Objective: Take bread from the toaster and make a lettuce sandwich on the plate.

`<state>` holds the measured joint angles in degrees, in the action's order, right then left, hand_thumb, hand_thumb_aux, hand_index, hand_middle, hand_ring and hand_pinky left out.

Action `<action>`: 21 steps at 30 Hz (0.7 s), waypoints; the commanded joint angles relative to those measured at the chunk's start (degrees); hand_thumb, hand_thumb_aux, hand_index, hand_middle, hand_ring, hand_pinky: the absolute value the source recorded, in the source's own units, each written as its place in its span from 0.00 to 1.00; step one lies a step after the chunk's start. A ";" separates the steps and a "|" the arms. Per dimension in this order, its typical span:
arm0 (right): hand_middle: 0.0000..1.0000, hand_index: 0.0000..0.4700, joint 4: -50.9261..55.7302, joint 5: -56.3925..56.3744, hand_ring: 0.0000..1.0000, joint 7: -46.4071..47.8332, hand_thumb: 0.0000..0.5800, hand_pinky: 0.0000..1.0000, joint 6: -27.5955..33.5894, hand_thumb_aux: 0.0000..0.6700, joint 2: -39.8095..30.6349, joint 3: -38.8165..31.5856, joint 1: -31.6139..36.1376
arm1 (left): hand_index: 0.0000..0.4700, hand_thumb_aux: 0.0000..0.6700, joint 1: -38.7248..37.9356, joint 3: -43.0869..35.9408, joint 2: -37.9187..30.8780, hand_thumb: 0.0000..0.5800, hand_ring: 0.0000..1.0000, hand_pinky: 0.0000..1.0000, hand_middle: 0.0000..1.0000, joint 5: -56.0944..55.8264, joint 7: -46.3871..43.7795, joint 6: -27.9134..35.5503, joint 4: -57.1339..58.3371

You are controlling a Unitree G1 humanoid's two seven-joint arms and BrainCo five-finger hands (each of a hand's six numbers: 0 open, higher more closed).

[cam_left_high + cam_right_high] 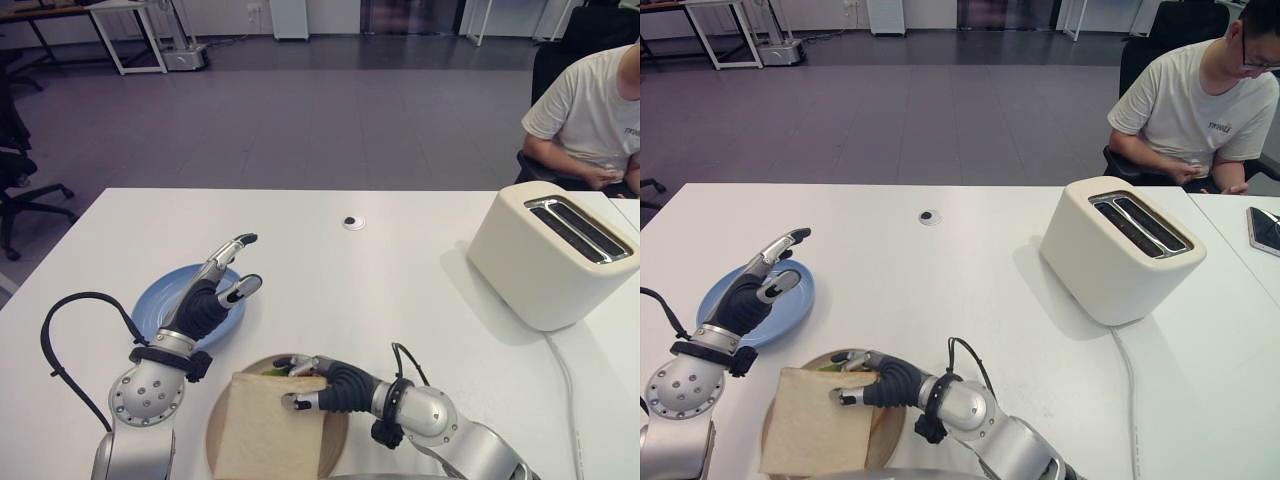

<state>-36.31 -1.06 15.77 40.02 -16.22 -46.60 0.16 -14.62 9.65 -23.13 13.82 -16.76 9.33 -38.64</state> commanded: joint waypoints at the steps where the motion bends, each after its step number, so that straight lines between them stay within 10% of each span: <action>1: 0.00 1.00 3.47 5.01 0.00 -0.04 1.00 0.00 -5.86 1.00 -2.40 -2.17 -0.43 | 0.00 0.00 -0.62 -0.17 0.06 0.00 0.00 0.00 0.00 0.82 0.29 0.20 -0.42; 21: 0.00 1.00 8.62 5.82 0.00 2.58 1.00 0.00 -8.34 1.00 2.08 8.69 1.40 | 0.00 0.00 -1.19 -1.56 0.15 0.00 0.00 0.00 0.00 2.55 0.49 -0.86 0.23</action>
<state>-26.64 5.60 17.52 29.89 -14.86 -40.15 -0.44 -15.26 8.37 -23.16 15.76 -16.59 8.42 -38.33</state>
